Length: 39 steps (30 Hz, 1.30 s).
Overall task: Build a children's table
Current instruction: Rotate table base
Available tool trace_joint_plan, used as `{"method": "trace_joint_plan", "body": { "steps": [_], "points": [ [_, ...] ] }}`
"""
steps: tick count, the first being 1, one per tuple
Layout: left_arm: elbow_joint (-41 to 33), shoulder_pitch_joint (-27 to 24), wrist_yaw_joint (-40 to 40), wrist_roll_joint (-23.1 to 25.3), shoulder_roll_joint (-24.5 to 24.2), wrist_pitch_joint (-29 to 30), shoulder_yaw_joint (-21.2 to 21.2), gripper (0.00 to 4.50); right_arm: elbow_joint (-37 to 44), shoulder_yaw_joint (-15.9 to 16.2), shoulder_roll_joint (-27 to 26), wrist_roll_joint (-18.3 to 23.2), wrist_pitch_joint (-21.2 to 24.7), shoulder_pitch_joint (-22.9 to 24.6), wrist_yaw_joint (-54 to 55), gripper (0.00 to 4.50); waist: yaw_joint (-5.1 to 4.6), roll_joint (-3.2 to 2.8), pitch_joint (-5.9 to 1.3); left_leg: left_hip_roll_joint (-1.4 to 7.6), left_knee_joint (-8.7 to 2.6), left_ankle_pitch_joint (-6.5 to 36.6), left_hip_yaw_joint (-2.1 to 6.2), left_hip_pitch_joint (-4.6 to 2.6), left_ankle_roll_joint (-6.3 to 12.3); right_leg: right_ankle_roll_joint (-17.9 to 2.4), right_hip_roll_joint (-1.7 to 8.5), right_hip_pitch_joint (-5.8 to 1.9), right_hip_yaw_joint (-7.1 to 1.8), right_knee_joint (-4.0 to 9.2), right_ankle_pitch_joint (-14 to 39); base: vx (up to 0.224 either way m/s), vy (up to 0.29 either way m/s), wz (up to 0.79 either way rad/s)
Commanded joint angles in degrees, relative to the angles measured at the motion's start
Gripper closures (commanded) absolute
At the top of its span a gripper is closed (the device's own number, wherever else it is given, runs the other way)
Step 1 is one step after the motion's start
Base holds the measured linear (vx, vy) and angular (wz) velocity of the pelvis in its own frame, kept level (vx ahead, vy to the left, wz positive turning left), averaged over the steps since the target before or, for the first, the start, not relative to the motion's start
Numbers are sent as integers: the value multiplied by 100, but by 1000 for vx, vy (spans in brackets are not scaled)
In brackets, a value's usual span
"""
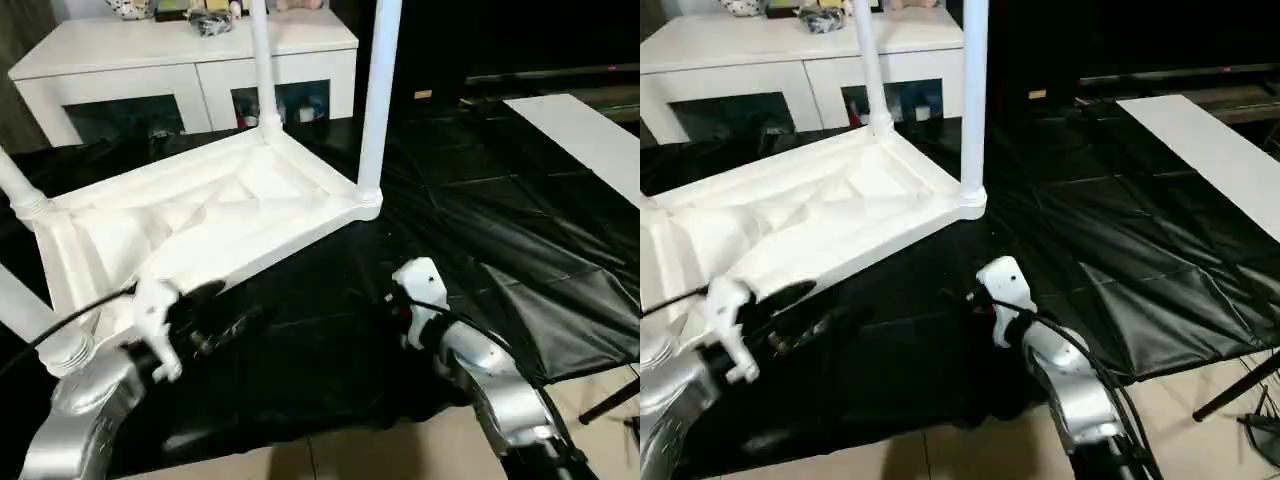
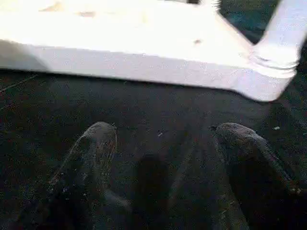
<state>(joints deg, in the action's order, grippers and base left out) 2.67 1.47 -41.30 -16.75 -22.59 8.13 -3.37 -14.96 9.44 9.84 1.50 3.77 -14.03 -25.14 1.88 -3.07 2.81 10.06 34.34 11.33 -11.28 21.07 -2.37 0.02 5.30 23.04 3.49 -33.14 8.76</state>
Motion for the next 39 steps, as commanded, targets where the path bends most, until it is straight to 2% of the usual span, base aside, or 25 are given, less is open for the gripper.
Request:
{"method": "trace_joint_plan", "body": {
  "steps": [1, 2, 4, 6, 9, 10, 11, 15, 18, 20, 21, 22, 24, 25, 26, 28, 30, 31, 32, 34, 39],
  "points": [
    [158, 184, 291, 241, 38, -52, 52, 4, -171, -168, -50, -31, 23, -200, 242, 91, -8, -26, -318, 274, -561, 2221, 189, -96, -169, -825, 252, -146, -227, 388, 2081, 0, 0, 0],
    [308, 488, 616, 397, 168, -42, 92, 4, -423, -303, -120, -55, 94, -456, 525, 91, -12, -28, -324, 271, -553, 2148, 181, -96, -172, -899, 249, -148, -225, 376, 1940, 0, 0, 0],
    [373, 687, 839, 516, 240, 76, 140, 4, -599, -349, -158, -91, 58, -637, 638, 91, -7, -33, -347, 258, -531, 2045, 175, -109, -181, -987, 253, -164, -220, 350, 1772, 0, 0, 0],
    [395, 783, 928, 575, 264, 132, 164, 4, -658, -361, -186, -77, 58, -718, 640, 91, 6, -29, -353, 260, -520, 1845, 167, -82, -129, -1044, 261, -191, -219, 326, 1526, 0, 0, 0],
    [402, 892, 969, 575, 289, 236, 183, 4, -731, -357, -205, -104, 52, -788, 696, 91, 14, -12, -385, 258, -486, 1452, 159, -48, -8, -1131, 264, -229, -216, 269, 1116, 0, 0, 0],
    [437, 954, 956, 588, 288, 248, 199, 4, -748, -354, -209, -111, 41, -794, 713, 91, 17, 35, -400, 258, -467, 1284, 146, -50, 58, -1191, 259, -231, -215, 256, 939, 0, 0, 0],
    [501, 1030, 947, 615, 297, 233, 212, 4, -782, -342, -213, -120, 17, -799, 736, 91, 30, 14, -408, 253, -450, 1149, 137, -57, 123, -1248, 254, -226, -214, 234, 807, 0, 0, 0],
    [853, 1402, 794, 671, 320, 236, 372, 4, -921, -304, -222, -157, -68, -819, 772, 91, 63, 14, -397, 242, -440, 1182, 112, -90, 170, -1300, 246, -201, -211, 256, 914, 0, 0, 0],
    [1341, 1821, 609, 857, 278, 387, 657, 4, -954, -293, -188, -173, -79, -838, 738, 91, 88, 14, -382, 251, -464, 1379, 124, -102, 69, -1193, 262, -201, -220, 278, 1230, 0, 0, 0],
    [1551, 1991, 543, 955, 264, 418, 764, 4, -977, -289, -162, -188, -83, -852, 733, 91, 85, 20, -381, 245, -469, 1396, 131, -91, 30, -1151, 265, -213, -221, 283, 1262, 0, 0, 0],
    [1587, 2018, 532, 967, 265, 420, 778, 4, -980, -291, -159, -187, -83, -854, 732, 91, 92, 19, -390, 244, -462, 1364, 131, -97, 23, -1156, 270, -213, -222, 274, 1220, 0, 0, 0],
    [2004, 2325, 397, 1097, 279, 445, 925, 4, -1005, -309, -120, -188, -86, -872, 727, 91, 84, 16, -379, 241, -466, 1338, 131, -77, 31, -1169, 271, -220, -222, 284, 1184, 0, 0, 0],
    [2297, 2526, 298, 1171, 292, 463, 1018, 4, -1029, -323, -96, -205, -92, -883, 725, 91, 86, -14, -393, 221, -451, 1391, 128, -108, 2, -1167, 267, -208, -220, 289, 1223, 0, 0, 0],
    [2753, 2804, 250, 1329, 305, 386, 1145, 4, -1037, -349, -69, -219, -104, -881, 719, 91, 84, -47, -397, 231, -459, 1346, 144, -86, -11, -1216, 275, -233, -214, 277, 1086, 0, 0, 0],
    [2940, 2914, 270, 1370, 325, 416, 1172, 4, -1030, -355, -53, -229, -108, -873, 723, 91, 77, -27, -402, 218, -449, 1338, 132, -93, -1, -1215, 259, -226, -210, 285, 1044, 0, 0, 0],
    [3300, 3116, 275, 1487, 334, 387, 1269, 4, -1004, -363, -27, -230, -110, -847, 728, 91, 81, -56, -415, 222, -437, 1238, 147, -77, 14, -1293, 278, -259, -208, 246, 810, 0, 0, 0],
    [3531, 3231, 281, 1561, 349, 392, 1321, 4, -977, -366, -8, -227, -108, -823, 728, 91, 79, -63, -426, 218, -426, 1150, 144, -76, 64, -1358, 278, -270, -202, 234, 616, 0, 0, 0],
    [3612, 3269, 277, 1586, 357, 361, 1337, 4, -957, -365, -1, -228, -107, -808, 730, 91, 75, -45, -431, 223, -422, 1135, 149, -65, 93, -1402, 287, -291, -196, 225, 572, 0, 0, 0],
    [3740, 3330, 249, 1614, 369, 326, 1363, 4, -936, -362, 11, -225, -110, -791, 730, 91, 71, -97, -437, 230, -413, 1078, 156, -59, 126, -1465, 300, -298, -196, 206, 472, 0, 0, 0],
    [3971, 3437, 75, 1652, 383, 294, 1439, 4, -906, -354, 32, -214, -118, -767, 725, 91, 60, -59, -440, 222, -404, 1074, 144, -64, 198, -1513, 290, -298, -192, 223, 438, 0, 0, 0],
    [4098, 3495, -278, 1635, 416, 132, 1511, 4, -830, -350, 62, -215, -173, -719, 678, 91, 65, -70, -428, 239, -416, 1224, 142, -77, 214, -1541, 299, -290, -188, 252, 678, 0, 0, 0]
  ]
}}
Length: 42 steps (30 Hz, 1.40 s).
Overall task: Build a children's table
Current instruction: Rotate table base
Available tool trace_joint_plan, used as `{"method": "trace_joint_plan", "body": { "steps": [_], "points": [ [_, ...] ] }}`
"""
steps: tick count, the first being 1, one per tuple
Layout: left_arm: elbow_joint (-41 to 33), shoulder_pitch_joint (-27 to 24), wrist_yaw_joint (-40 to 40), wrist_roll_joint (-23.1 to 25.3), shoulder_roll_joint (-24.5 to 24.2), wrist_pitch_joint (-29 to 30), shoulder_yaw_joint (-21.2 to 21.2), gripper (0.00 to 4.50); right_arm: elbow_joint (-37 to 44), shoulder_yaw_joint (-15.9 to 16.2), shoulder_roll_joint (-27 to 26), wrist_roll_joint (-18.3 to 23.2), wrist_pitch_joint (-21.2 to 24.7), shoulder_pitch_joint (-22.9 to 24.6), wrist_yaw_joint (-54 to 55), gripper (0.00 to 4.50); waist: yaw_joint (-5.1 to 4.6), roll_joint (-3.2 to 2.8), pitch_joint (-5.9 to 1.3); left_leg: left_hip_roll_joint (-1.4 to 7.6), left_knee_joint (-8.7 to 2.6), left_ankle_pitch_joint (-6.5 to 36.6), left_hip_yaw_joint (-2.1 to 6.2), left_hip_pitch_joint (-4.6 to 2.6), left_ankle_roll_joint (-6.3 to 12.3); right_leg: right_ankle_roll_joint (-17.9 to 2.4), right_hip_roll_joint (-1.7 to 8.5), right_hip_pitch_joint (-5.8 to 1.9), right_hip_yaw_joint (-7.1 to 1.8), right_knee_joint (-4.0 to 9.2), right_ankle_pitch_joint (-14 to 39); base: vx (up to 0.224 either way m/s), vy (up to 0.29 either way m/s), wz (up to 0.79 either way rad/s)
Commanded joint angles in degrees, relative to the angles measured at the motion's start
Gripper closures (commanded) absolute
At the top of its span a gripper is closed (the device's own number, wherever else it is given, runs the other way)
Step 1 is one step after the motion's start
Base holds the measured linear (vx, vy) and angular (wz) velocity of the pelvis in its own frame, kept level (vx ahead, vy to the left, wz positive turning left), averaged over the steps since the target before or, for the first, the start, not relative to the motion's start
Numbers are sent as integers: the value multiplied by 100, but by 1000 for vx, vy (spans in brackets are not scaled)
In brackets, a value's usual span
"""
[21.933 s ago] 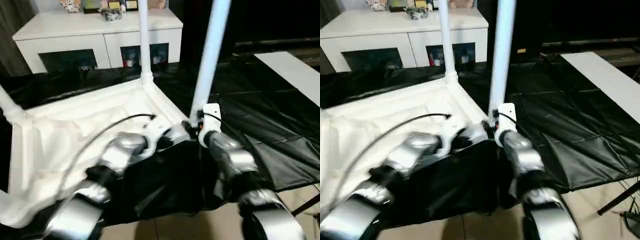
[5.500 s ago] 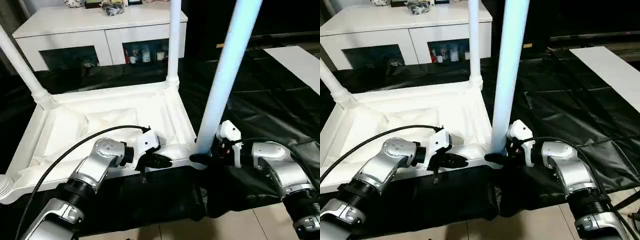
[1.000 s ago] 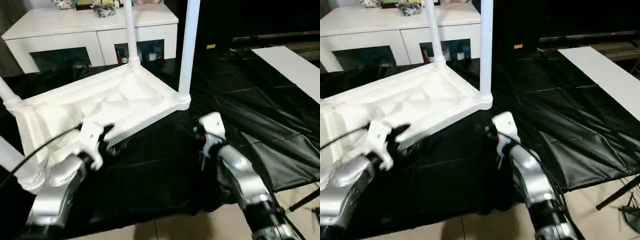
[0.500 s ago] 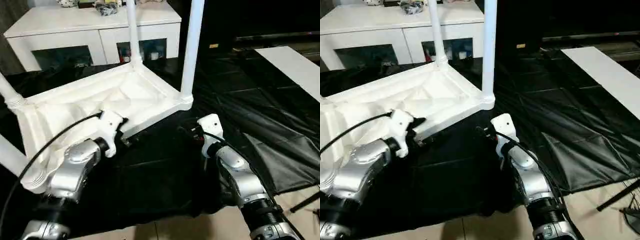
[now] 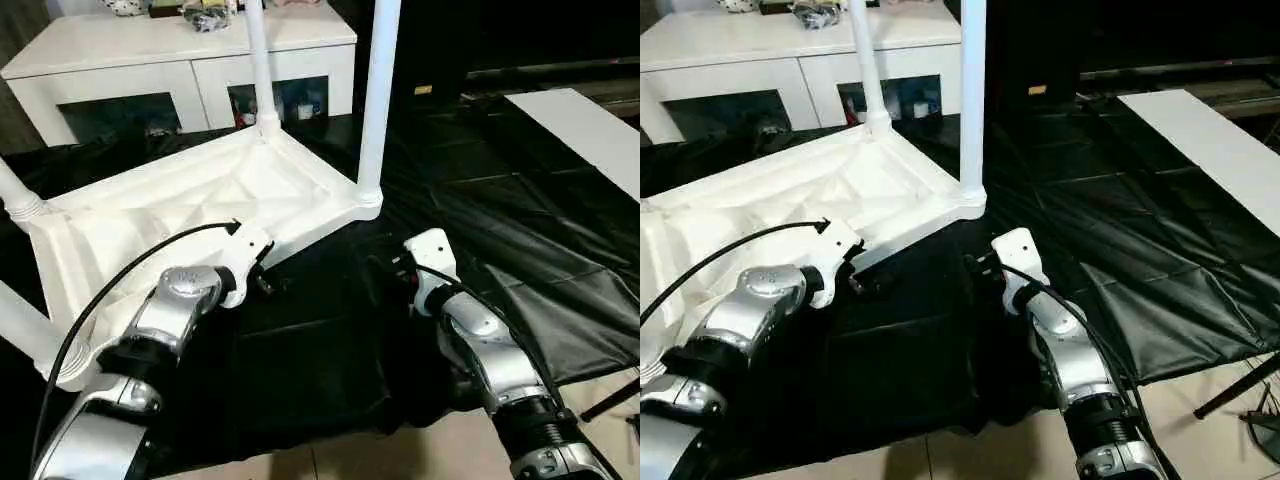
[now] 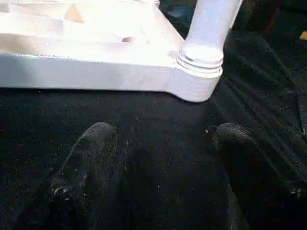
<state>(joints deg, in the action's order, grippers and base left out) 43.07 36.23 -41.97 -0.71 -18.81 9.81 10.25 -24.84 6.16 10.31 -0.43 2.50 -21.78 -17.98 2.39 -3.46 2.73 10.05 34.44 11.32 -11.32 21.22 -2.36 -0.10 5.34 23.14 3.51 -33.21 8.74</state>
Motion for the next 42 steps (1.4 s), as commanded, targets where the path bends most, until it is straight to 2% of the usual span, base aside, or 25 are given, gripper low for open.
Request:
{"method": "trace_joint_plan", "body": {
  "steps": [1, 2, 3, 5, 7, 10, 13, 16, 20, 23, 24, 25, 27, 30, 32, 34, 35, 36, 37, 38, 39, 42],
  "points": [
    [-10, 1, -413, -14, 36, -135, 181, 4, 180, -24, 20, 0, -83, 67, -65, 91, 17, -38, -421, 250, -429, 1240, 146, -98, 204, -1535, 298, -292, -192, 260, 686, 0, 0, 0],
    [-62, -17, -518, -43, 35, -183, 196, 4, 190, -24, 22, 12, -99, 71, -81, 91, 28, -40, -425, 253, -428, 1219, 147, -101, 213, -1544, 299, -290, -193, 255, 647, 0, 0, 0],
    [-209, -70, -735, -140, 43, -224, 210, 4, 211, -26, 27, 43, -129, 82, -125, 91, 27, -2, -423, 255, -430, 1200, 140, -94, 226, -1551, 296, -292, -196, 257, 627, 0, 0, 0],
    [-528, -186, -1131, -329, 51, -212, 248, 4, 274, -20, 29, 114, -178, 110, -231, 91, 76, -28, -437, 280, -421, 1072, 136, -106, 275, -1607, 313, -289, -201, 218, 469, 0, 0, 0],
    [-816, -280, -1365, -429, 54, -145, 322, 4, 378, 0, 28, 191, -205, 170, -368, 91, 100, -25, -429, 281, -417, 1002, 126, -106, 335, -1630, 302, -274, -200, 209, 372, 0, 0, 0],
    [-996, -321, -1459, -476, 97, -122, 321, 4, 468, 7, 27, 229, -239, 234, -426, 91, 125, -1, -406, 289, -440, 1180, 123, -108, 285, -1554, 312, -270, -205, 240, 688, 0, 0, 0],
    [-1018, -327, -1466, -452, 117, -158, 295, 4, 491, 2, 25, 234, -263, 259, -446, 91, 102, 12, -390, 274, -459, 1326, 131, -95, 191, -1440, 313, -277, -209, 276, 1002, 0, 0, 0],
    [-935, -301, -1283, -336, 127, -286, 243, 4, 516, -4, 30, 227, -260, 284, -461, 91, 90, 5, -394, 271, -460, 1354, 139, -99, 166, -1385, 312, -271, -211, 286, 1087, 0, 0, 0],
    [-1116, -360, -910, -326, 81, -340, 54, 4, 536, -37, 127, 150, -63, 299, -428, 91, 74, -11, -406, 280, -460, 1270, 151, -88, 166, -1394, 302, -287, -200, 261, 893, 0, 0, 0],
    [-1527, -496, -818, -525, 91, -170, -124, 4, 453, -90, 154, 121, 89, 231, -343, 91, 70, -4, -402, 271, -451, 1234, 141, -78, 195, -1430, 305, -287, -203, 267, 900, 0, 0, 0],
    [-1997, -679, -778, -752, 131, 66, -306, 4, 358, -127, 169, 136, 184, 136, -305, 91, 65, -5, -409, 277, -449, 1220, 138, -80, 194, -1445, 307, -293, -202, 256, 882, 0, 0, 0],
    [-2262, -798, -774, -874, 146, 199, -382, 4, 323, -134, 190, 180, 202, 80, -384, 91, 57, 23, -401, 289, -455, 1190, 145, -61, 210, -1481, 315, -302, -200, 251, 870, 0, 0, 0],
    [-2482, -917, -777, -956, 142, 305, -425, 4, 282, -118, 229, 215, 173, 14, -514, 91, 46, 8, -402, 287, -443, 1191, 136, -68, 235, -1503, 303, -286, -195, 242, 896, 0, 0, 0],
    [-2865, -1209, -698, -1014, 76, 468, -441, 4, 138, -82, 379, 360, 93, -206, -1025, 91, 40, 24, -380, 276, -453, 1326, 133, -73, 260, -1406, 292, -271, -197, 288, 1195, 0, 0, 0],
    [-2973, -1316, -667, -1015, 45, 521, -442, 4, 54, -67, 451, 423, 61, -318, -1253, 91, 26, 6, -386, 280, -447, 1377, 133, -93, 250, -1378, 280, -258, -197, 283, 1248, 0, 0, 0],
    [-3283, -1584, -638, -1036, -13, 694, -431, 4, -431, -88, 588, 456, -87, -774, -1575, 91, 9, 8, -382, 277, -452, 1402, 142, -73, 239, -1381, 281, -268, -189, 280, 1272, 0, 0, 0],
    [-3610, -1827, -633, -1076, -47, 890, -400, 4, -1020, -163, 659, 436, -205, -1275, -1660, 91, -27, 21, -414, 287, -437, 1345, 166, -51, 208, -1476, 317, -299, -181, 216, 1171, 0, 0, 0],
    [-3693, -1883, -635, -1089, -52, 941, -389, 4, -1167, -186, 669, 425, -227, -1396, -1653, 91, -49, 34, -380, 278, -469, 1320, 166, -18, 237, -1463, 292, -313, -171, 267, 1230, 0, 0, 0],
    [-3914, -2008, -623, -1135, -66, 1105, -356, 4, -1483, -222, 671, 397, -254, -1654, -1655, 91, -32, 15, -393, 283, -420, 1343, 131, -85, 245, -1530, 296, -250, -184, 259, 1288, 0, 0, 0],
    [-4087, -2107, -621, -1175, -82, 1236, -320, 4, -1727, -237, 674, 378, -270, -1853, -1700, 91, -37, 47, -371, 272, -430, 1325, 122, -63, 277, -1511, 276, -259, -184, 286, 1310, 0, 0, 0],
    [-4246, -2193, -604, -1203, -105, 1353, -286, 4, -1935, -216, 689, 325, -301, -2015, -1768, 91, -27, 20, -384, 280, -418, 1307, 127, -80, 272, -1534, 286, -250, -183, 260, 1285, 0, 0, 0],
    [-4391, -2276, -596, -1223, -130, 1440, -251, 4, -2167, -168, 714, 251, -313, -2192, -1856, 91, -8, 37, -382, 277, -407, 1221, 119, -78, 325, -1556, 271, -249, -177, 250, 1211, 0, 0, 0]
  ]
}}
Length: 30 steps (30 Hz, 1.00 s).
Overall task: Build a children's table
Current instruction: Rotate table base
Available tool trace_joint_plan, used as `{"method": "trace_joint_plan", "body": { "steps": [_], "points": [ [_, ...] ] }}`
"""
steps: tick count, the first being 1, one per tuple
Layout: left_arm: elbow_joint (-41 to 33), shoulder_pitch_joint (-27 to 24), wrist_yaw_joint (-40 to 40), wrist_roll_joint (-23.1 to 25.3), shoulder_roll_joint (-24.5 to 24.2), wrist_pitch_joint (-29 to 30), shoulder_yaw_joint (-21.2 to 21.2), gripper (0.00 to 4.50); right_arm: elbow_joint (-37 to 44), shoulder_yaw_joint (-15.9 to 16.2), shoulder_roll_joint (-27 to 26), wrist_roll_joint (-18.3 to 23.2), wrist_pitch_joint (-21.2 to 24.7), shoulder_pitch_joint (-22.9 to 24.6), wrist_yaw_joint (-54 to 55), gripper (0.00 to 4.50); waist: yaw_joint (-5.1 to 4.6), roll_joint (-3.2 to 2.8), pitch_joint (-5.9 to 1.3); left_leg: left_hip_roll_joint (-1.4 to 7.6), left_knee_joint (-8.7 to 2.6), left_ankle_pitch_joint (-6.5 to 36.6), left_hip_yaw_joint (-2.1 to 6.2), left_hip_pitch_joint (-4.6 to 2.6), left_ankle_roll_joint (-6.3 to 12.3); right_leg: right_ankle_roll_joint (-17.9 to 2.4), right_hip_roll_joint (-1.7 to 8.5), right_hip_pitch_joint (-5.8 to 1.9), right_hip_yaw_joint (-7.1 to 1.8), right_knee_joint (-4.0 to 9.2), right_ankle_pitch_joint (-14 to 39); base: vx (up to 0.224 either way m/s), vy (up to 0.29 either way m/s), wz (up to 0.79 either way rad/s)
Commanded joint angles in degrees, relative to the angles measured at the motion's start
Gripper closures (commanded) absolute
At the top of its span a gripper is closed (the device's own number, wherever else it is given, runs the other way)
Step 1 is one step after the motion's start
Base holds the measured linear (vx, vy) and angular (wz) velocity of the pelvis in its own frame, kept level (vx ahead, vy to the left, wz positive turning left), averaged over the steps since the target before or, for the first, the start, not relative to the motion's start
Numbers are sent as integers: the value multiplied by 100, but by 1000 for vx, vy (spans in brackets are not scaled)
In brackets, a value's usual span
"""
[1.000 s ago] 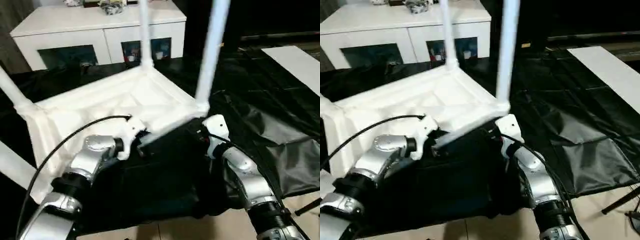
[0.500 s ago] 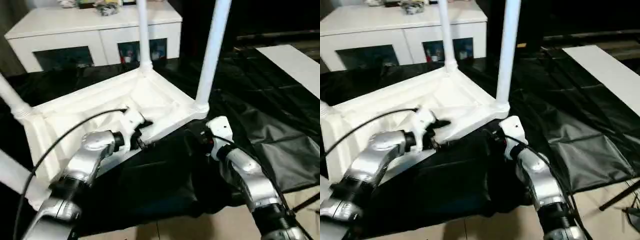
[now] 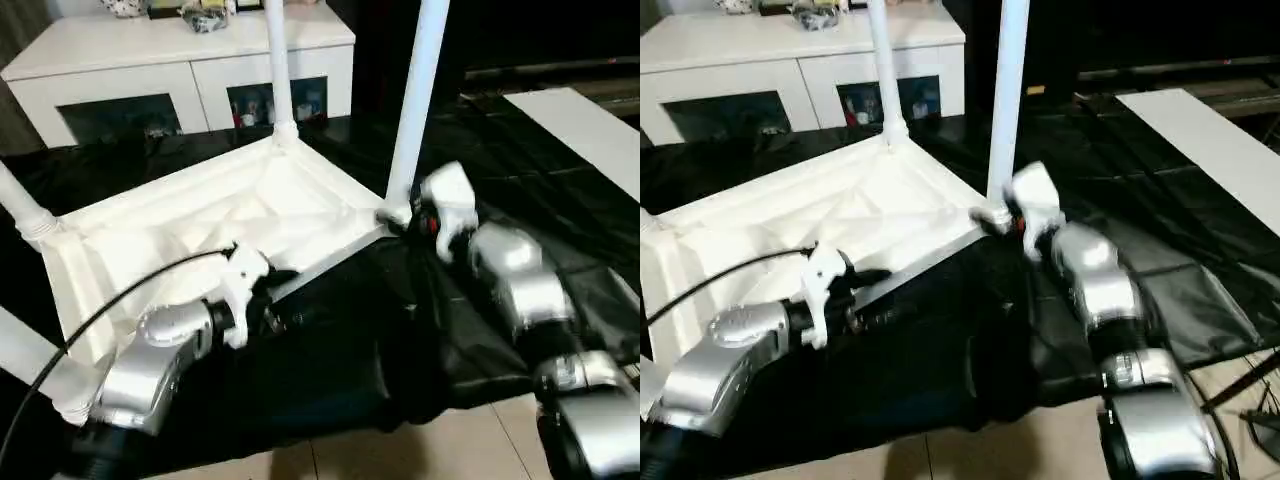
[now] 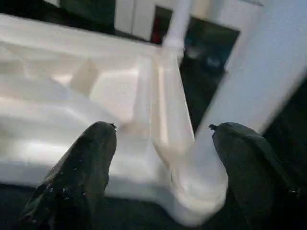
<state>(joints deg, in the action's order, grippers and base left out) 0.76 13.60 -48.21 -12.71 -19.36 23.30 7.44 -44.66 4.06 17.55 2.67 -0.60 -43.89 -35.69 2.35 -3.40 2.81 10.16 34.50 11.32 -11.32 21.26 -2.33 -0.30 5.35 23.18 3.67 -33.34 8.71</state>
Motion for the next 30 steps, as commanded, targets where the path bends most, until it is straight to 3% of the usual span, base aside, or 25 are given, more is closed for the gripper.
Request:
{"method": "trace_joint_plan", "body": {
  "steps": [1, 3, 4, 6, 8, 12, 15, 16, 17, 18, 21, 22, 24, 26, 28, 30],
  "points": [
    [-373, -146, 38, -83, -94, 217, 65, 4, -557, 183, 52, -232, -33, -245, -235, 91, 14, 59, -398, 270, -405, 1167, 108, -91, 330, -1564, 266, -243, -189, 259, 1143, 0, 0, 0],
    [-514, -248, 33, -119, -116, 286, 92, 4, -834, 294, 96, -360, -61, -429, -365, 91, 24, 53, -380, 268, -403, 1135, 106, -59, 362, -1613, 262, -256, -183, 255, 1137, 0, 0, 0],
    [-514, -248, 33, -119, -116, 286, 92, 4, -834, 294, 96, -360, -61, -429, -365, 91, 39, 45, -390, 265, -393, 1125, 99, -81, 368, -1586, 249, -247, -188, 248, 1117, 0, 0, 0],
    [-806, -520, 82, -135, -167, 412, 132, 4, -1589, 474, 163, -589, -174, -923, -492, 91, 39, 59, -402, 281, -394, 1136, 118, -64, 368, -1657, 273, -256, -178, 215, 1101, 0, 0, 0],
    [-954, -696, 147, -117, -187, 473, 119, 4, -2031, 491, 179, -721, -250, -1238, -262, 91, 48, 69, -368, 275, -400, 1301, 107, -64, 338, -1624, 268, -244, -182, 254, 1321, 0, 0, 0],
    [-1202, -971, 202, -160, -283, 631, 55, 4, -2546, 259, 176, -779, -389, -1665, 693, 91, 30, 63, -347, 265, -413, 1484, 113, -78, 224, -1547, 267, -212, -191, 274, 1599, 0, 0, 0],
    [-1392, -1224, 231, -242, -387, 669, -60, 4, -2816, -98, 175, -619, -514, -1878, 1622, 91, 27, 75, -335, 251, -414, 1677, 109, -90, 144, -1431, 251, -184, -195, 285, 1783, 0, 0, 0],
    [-1392, -1224, 231, -242, -387, 669, -60, 4, -2816, -98, 175, -619, -514, -1878, 1622, 91, 33, 66, -343, 253, -409, 1686, 114, -90, 131, -1426, 260, -183, -195, 273, 1772, 0, 0, 0],
    [-1502, -1423, 250, -295, -398, 566, -174, 4, -2893, -228, 156, -519, -570, -1888, 1765, 91, 28, 115, -327, 246, -418, 1761, 108, -79, 144, -1377, 246, -178, -194, 293, 1856, 0, 0, 0],
    [-1539, -1494, 268, -310, -391, 516, -220, 4, -2927, -256, 150, -495, -592, -1894, 1777, 91, 42, 95, -336, 255, -415, 1757, 119, -78, 128, -1370, 273, -187, -204, 275, 1853, 0, 0, 0],
    [-1771, -2025, 369, -443, -250, 30, -594, 4, -2973, -440, 70, -294, -741, -1843, 1518, 91, 26, 132, -341, 258, -419, 1738, 124, -40, 168, -1327, 261, -195, -194, 276, 1802, 0, 0, 0],
    [-1826, -2177, 374, -471, -215, -143, -691, 4, -2961, -494, 45, -231, -782, -1816, 1415, 91, 21, 119, -340, 262, -416, 1725, 127, -18, 226, -1331, 270, -203, -197, 276, 1764, 0, 0, 0],
    [-1915, -2375, 352, -520, -209, -307, -794, 4, -2961, -566, 8, -173, -844, -1780, 1314, 91, 17, 141, -336, 258, -414, 1751, 109, -46, 272, -1325, 235, -170, -192, 284, 1803, 0, 0, 0],
    [-1956, -2766, 56, -967, -170, -470, -1202, 4, -2853, -726, -103, 6, -994, -1600, 870, 91, 32, 147, -323, 275, -423, 1740, 117, 7, 323, -1337, 275, -192, -197, 279, 1877, 0, 0, 0],
    [-1912, -3053, -343, -1284, -334, -441, -1425, 4, -2674, -777, -193, 138, -1131, -1395, 444, 91, 47, 127, -332, 284, -418, 1785, 94, -34, 305, -1348, 233, -155, -189, 269, 1888, 0, 0, 0],
    [-1863, -3214, -597, -1433, -506, -340, -1530, 4, -2493, -762, -243, 229, -1186, -1222, 149, 91, 66, 125, -331, 288, -421, 1761, 85, -26, 347, -1360, 203, -148, -190, 250, 1761, 0, 0, 0]
  ]
}}
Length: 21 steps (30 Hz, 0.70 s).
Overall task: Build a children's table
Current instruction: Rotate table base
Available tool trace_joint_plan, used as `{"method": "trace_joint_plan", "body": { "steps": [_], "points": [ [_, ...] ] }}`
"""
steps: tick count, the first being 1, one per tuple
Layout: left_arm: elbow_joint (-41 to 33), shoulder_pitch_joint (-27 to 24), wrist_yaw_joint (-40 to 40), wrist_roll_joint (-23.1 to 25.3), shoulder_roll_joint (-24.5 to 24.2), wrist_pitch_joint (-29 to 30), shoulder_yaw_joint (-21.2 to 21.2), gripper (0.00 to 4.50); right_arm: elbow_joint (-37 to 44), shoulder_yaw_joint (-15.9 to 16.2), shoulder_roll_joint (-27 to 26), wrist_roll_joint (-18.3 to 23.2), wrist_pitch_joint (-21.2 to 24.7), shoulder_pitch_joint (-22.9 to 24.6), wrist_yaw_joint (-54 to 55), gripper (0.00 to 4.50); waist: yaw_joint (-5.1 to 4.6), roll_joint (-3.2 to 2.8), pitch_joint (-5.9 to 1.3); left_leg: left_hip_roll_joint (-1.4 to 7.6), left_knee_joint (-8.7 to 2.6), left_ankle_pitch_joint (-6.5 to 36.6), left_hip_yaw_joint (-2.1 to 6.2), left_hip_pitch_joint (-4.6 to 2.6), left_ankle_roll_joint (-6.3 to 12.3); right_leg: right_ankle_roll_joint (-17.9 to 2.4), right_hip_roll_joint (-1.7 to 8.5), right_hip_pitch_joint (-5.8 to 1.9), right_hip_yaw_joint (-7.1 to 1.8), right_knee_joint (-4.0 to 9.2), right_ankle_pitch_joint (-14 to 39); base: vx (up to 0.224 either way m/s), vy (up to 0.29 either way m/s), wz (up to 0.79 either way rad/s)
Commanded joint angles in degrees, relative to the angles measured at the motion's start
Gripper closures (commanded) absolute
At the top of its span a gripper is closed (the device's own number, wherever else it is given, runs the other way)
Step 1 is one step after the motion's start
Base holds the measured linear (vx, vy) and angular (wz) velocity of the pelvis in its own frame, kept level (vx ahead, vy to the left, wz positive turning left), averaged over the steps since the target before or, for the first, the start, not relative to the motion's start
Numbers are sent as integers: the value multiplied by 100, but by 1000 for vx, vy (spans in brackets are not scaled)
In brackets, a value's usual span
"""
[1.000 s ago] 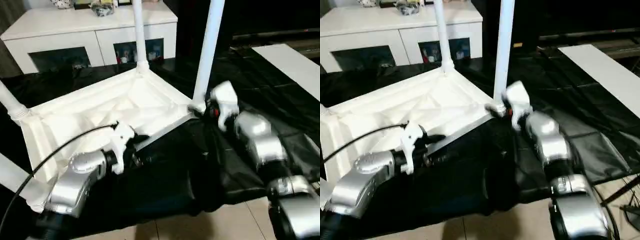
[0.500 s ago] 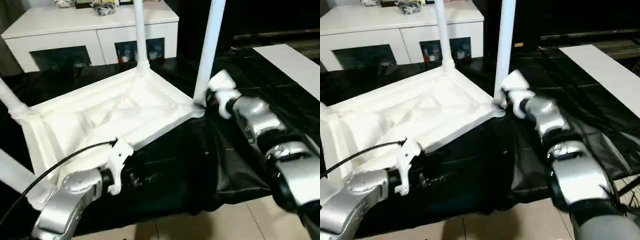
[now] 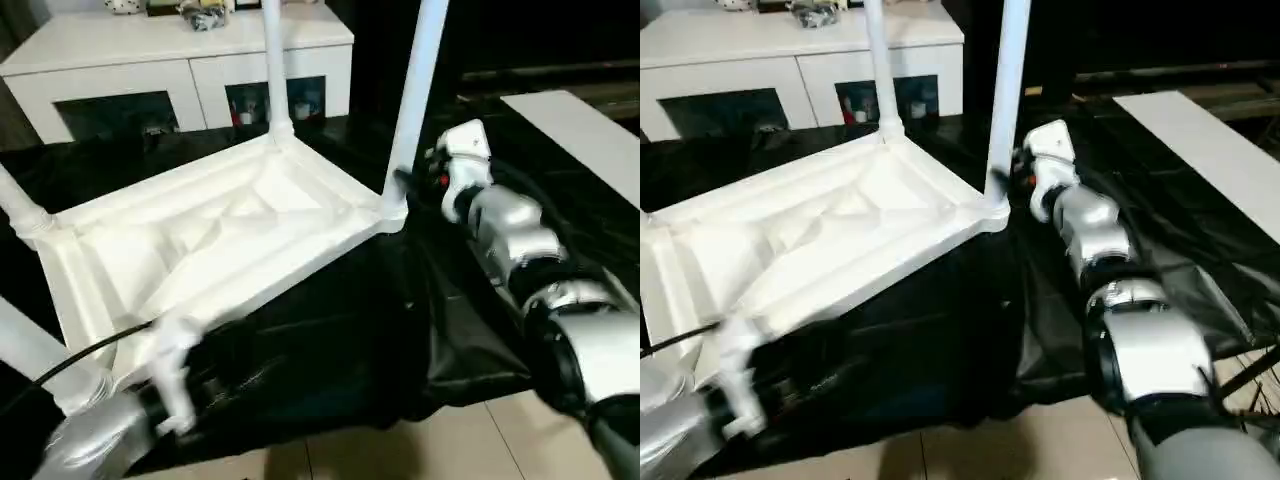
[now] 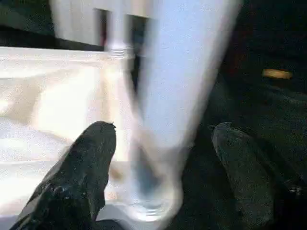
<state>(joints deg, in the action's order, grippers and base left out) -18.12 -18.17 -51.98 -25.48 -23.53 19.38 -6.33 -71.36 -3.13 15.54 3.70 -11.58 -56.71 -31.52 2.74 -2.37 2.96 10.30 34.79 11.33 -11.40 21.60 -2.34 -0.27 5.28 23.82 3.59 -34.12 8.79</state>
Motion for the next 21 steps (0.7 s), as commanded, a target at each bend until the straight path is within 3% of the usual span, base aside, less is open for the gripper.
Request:
{"method": "trace_joint_plan", "body": {
  "steps": [1, 2, 5, 9, 11, 14, 16, 18, 21],
  "points": [
    [112, -242, -556, -314, -342, 161, -313, 4, 534, 10, -122, 272, -143, 372, -701, 91, 59, -4, -335, 280, -465, 1865, 86, -87, 379, -1337, 200, -189, -183, 342, 1825, 0, 0, 0],
    [137, -269, -606, -334, -386, 173, -354, 4, 636, 37, -138, 299, -146, 457, -786, 91, 59, -2, -334, 285, -472, 1858, 94, -75, 375, -1326, 199, -198, -185, 329, 1819, 0, 0, 0],
    [218, -392, -839, -452, -635, 303, -474, 4, 1238, 280, -196, 353, -153, 972, -1158, 91, 113, -40, -326, 302, -494, 1941, 88, -124, 269, -1331, 192, -157, -206, 342, 1852, 0, 0, 0],
    [287, -464, -950, -500, -797, 289, -551, 4, 1571, 390, -240, 331, -136, 1279, -1342, 91, 134, -53, -297, 305, -534, 2173, 109, -120, 113, -1210, 218, -164, -218, 371, 2147, 0, 0, 0],
    [463, -789, -1324, -765, -1341, 535, -983, 4, 2237, 582, -337, 263, -96, 1959, -1572, 91, 116, -72, -273, 288, -552, 2483, 116, -136, -16, -1051, 208, -142, -225, 410, 2418, 0, 0, 0],
    [548, -1008, -1500, -814, -1575, 660, -1226, 4, 2400, 624, -358, 234, -65, 2154, -1553, 91, 68, -41, -256, 285, -599, 2758, 150, -147, -103, -933, 203, -147, -218, 447, 2738, 0, 0, 0],
    [742, -1231, -1680, -850, -1747, 690, -1555, 4, 2564, 624, -355, 251, 32, 2284, -1505, 91, 69, -45, -253, 293, -595, 2790, 154, -177, -114, -962, 217, -119, -242, 461, 2836, 0, 0, 0],
    [984, -1377, -1797, -866, -1865, 675, -1841, 4, 2673, 646, -343, 262, 80, 2355, -1489, 91, 57, -36, -241, 290, -604, 2775, 163, -154, -98, -929, 223, -133, -245, 452, 2903, 0, 0, 0],
    [1479, -1532, -1882, -883, -2064, 504, -2288, 4, 2971, 641, -346, 276, 257, 2499, -1472, 91, 39, -26, -215, 287, -624, 2927, 176, -187, -114, -754, 225, -100, -254, 513, 3245, 0, 0, 0]
  ]
}}
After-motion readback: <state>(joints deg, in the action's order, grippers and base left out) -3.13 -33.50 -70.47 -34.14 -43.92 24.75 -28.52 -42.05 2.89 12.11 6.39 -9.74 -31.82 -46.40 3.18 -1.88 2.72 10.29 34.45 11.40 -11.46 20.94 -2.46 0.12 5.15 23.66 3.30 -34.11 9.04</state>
